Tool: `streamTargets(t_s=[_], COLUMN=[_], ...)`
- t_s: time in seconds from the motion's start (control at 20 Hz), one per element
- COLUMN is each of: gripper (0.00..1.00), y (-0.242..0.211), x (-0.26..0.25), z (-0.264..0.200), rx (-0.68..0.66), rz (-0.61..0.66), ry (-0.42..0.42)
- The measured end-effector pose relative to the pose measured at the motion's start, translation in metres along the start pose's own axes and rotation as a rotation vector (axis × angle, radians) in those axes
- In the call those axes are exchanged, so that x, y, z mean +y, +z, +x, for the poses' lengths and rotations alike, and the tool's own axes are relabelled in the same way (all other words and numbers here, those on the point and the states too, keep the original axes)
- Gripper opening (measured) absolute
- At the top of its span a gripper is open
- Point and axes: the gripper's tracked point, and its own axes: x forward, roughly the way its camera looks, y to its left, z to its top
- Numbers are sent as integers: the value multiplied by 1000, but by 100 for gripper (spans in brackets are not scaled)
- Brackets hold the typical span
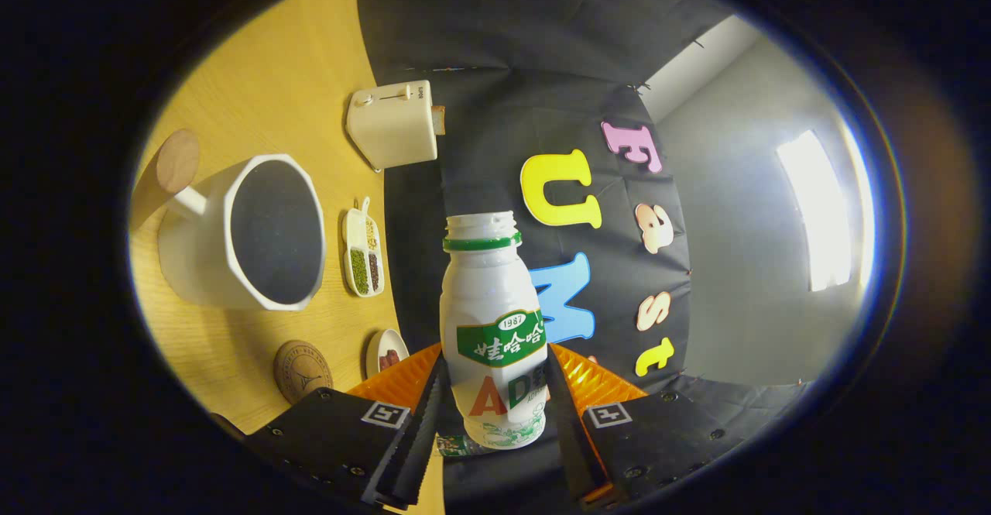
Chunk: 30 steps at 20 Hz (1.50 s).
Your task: Take the bottle from table, then pour the juice into the cup, finally place the bottle on the coaster
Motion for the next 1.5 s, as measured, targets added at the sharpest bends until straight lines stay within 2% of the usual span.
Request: streamTargets(t_s=[0.3, 0.95, 1.3, 1.5], gripper=[68, 68, 69, 68], y=[-7, -21, -24, -27], x=[6, 39, 53, 66], z=[9, 23, 32, 35], rx=[29, 69, 98, 130], rz=[250, 882, 1113, 1203], ry=[32, 85, 119, 147])
